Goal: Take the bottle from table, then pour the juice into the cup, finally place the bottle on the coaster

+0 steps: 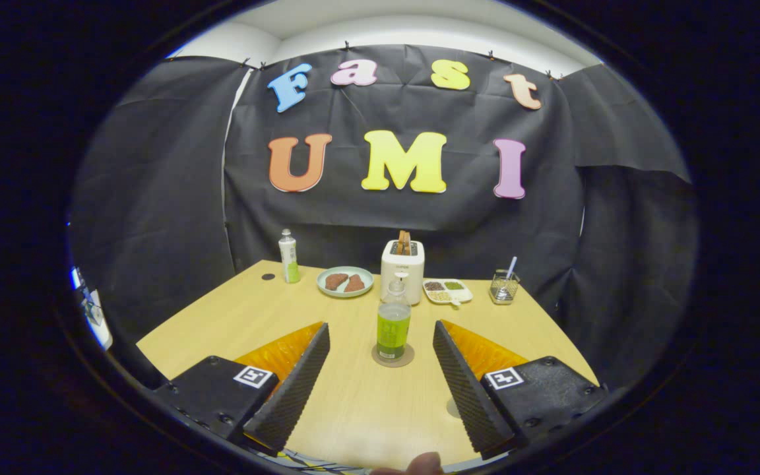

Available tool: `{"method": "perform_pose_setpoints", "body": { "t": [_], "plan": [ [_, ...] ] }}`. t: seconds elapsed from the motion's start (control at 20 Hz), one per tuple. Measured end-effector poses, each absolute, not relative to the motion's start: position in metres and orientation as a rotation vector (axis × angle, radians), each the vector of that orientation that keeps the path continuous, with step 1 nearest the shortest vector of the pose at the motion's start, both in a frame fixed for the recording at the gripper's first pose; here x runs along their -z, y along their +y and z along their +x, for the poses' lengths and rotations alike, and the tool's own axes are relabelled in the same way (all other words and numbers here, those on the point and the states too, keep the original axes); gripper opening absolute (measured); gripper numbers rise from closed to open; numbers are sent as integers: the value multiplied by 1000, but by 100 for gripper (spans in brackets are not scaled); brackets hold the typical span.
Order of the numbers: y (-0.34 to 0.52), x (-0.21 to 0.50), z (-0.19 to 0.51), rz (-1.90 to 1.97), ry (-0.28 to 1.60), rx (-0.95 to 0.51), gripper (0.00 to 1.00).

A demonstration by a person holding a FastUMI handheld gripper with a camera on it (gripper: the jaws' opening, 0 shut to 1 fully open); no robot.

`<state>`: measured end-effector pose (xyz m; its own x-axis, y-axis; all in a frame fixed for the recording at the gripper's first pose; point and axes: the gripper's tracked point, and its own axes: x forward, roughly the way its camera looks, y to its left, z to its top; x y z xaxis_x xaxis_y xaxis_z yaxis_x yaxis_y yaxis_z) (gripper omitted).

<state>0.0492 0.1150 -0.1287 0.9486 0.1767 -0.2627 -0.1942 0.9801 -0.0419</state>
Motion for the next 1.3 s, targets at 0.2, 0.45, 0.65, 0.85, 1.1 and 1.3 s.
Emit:
{"method": "perform_pose_setpoints", "body": {
  "t": [0.2,0.45,0.65,0.85,1.1,1.3],
  "plan": [
    [113,121,11,-62,248,-192,100],
    [108,107,-26,-77,211,-208,100],
    [103,96,-45,-46,187,-213,100],
    [93,92,-52,-19,184,-185,100],
    [88,90,-53,-22,187,-169,100],
    [84,87,-51,-25,191,-156,100]
  ]
}}
